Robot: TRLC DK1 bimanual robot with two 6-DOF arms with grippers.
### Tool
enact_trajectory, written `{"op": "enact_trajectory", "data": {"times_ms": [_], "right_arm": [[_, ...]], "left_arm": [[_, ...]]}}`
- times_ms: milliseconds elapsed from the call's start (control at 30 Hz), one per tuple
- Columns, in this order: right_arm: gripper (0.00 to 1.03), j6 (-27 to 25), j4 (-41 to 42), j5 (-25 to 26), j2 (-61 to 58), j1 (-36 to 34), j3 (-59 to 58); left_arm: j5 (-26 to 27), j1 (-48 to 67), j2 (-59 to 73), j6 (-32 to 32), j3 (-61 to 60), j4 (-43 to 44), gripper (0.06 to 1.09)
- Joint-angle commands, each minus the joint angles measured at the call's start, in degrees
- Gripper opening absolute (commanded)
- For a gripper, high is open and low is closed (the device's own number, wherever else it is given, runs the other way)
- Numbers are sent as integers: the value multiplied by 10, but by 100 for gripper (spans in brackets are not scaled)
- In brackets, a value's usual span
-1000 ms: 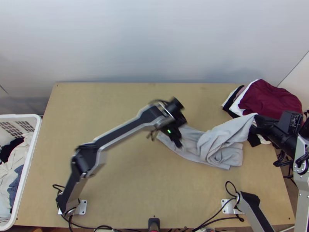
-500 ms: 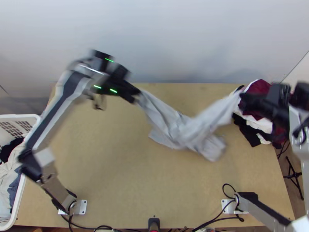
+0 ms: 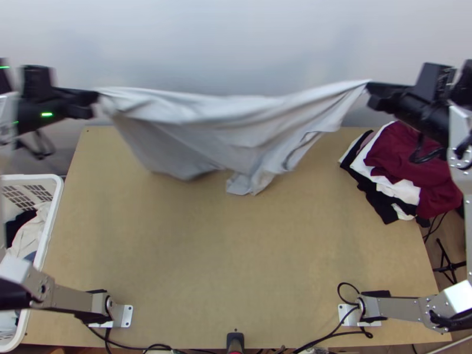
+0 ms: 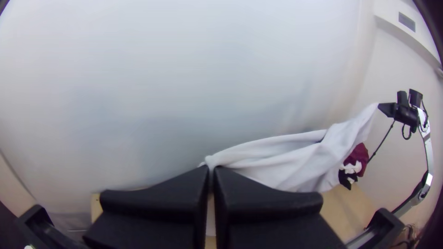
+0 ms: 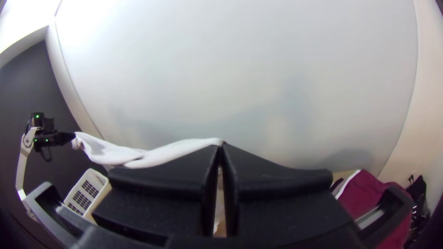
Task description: Fold the t-shirt
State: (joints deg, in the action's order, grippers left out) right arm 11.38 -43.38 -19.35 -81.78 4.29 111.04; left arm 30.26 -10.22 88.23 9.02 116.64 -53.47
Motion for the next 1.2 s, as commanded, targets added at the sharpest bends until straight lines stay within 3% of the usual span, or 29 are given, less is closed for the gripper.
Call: {"op": "enact_trajectory", "data": {"times_ms": [0,400,667,967,1167], "right_arm": [[3,15,2,11,14,-15,28],[3,-14,-42,-17,148,10,6],[3,4,-29,-24,217,-12,21],[3,48,-29,-56,260,-30,60],[3,48,-32,-57,332,-88,-85]], "left_arm": [[27,-109,-54,-3,-1,1,9],[118,-131,-158,-9,-17,17,9],[118,-169,-291,-81,-70,89,9],[117,-178,-424,-124,-99,92,9],[96,-180,-530,-47,-353,94,9]]}}
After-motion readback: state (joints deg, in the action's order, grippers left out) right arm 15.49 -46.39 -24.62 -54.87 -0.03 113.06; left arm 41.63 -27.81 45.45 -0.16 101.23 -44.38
